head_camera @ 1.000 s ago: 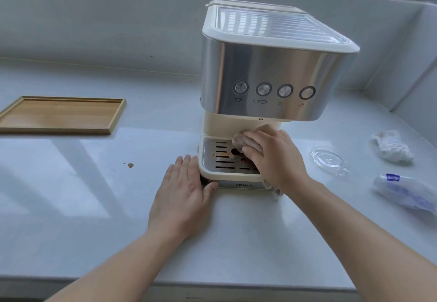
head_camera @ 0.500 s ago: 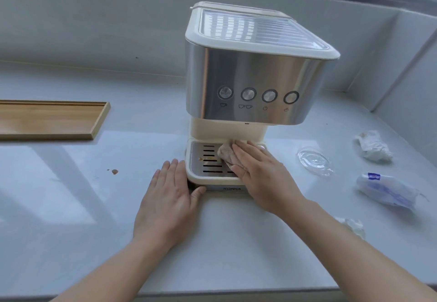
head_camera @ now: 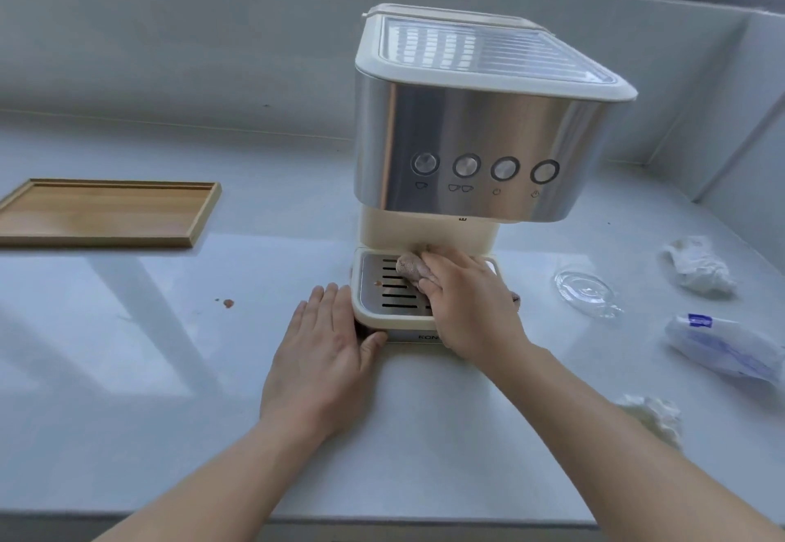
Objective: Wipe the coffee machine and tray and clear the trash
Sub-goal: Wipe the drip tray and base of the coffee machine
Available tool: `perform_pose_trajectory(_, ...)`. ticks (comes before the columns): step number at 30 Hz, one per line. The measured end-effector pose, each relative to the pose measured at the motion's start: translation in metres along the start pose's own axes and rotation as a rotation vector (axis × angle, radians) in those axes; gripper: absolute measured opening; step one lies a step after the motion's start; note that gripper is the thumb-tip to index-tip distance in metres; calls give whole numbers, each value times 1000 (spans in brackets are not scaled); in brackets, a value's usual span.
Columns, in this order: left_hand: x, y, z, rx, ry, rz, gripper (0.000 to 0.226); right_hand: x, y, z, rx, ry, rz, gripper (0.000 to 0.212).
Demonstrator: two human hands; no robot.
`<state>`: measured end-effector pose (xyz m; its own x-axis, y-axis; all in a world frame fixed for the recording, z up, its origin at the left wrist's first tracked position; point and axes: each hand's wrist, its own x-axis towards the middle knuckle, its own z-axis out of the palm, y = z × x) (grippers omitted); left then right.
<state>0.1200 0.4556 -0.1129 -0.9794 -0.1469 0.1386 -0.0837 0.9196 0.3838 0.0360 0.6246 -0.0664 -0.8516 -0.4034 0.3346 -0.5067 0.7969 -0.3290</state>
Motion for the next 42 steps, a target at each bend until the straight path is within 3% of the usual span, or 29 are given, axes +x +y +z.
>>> perform_pose_trajectory(4,2,-1,2,8,14,4,70,-15,2,3,19,-8,-112,19)
perform_pose_trajectory(7,1,0,1,-5,6,1,70,6,3,1,-4,-14,32,10)
perform_pose_trajectory(12,0,-1,1,-8,1,3,69,8,-13,11,32,-86,-119,31)
perform_pose_trajectory(16,2,-1,2,2,2,7,69,11,4,1,-37,-57,-40,13)
perform_pose_trajectory(18,1,-1,1,8,1,4,70,15,-3,4,-27,-44,-9,17)
perform_pose_trajectory(23,-1,0,1,21,13,19,69,15,-22,18,13,-89,-219,28)
perform_pose_trajectory(28,-1,-2,2,15,17,15,69,34,-35,23,-55,-59,-129,21)
perform_pose_trajectory(33,1,-2,3,22,25,15,72,17,-16,16,-27,-82,-272,21)
perform_pose_trajectory(38,-1,-1,3,7,25,6,71,42,-39,26,-139,-27,-133,21)
perform_pose_trajectory(42,2,-3,6,1,40,16,72,31,-29,19,14,-118,-192,38)
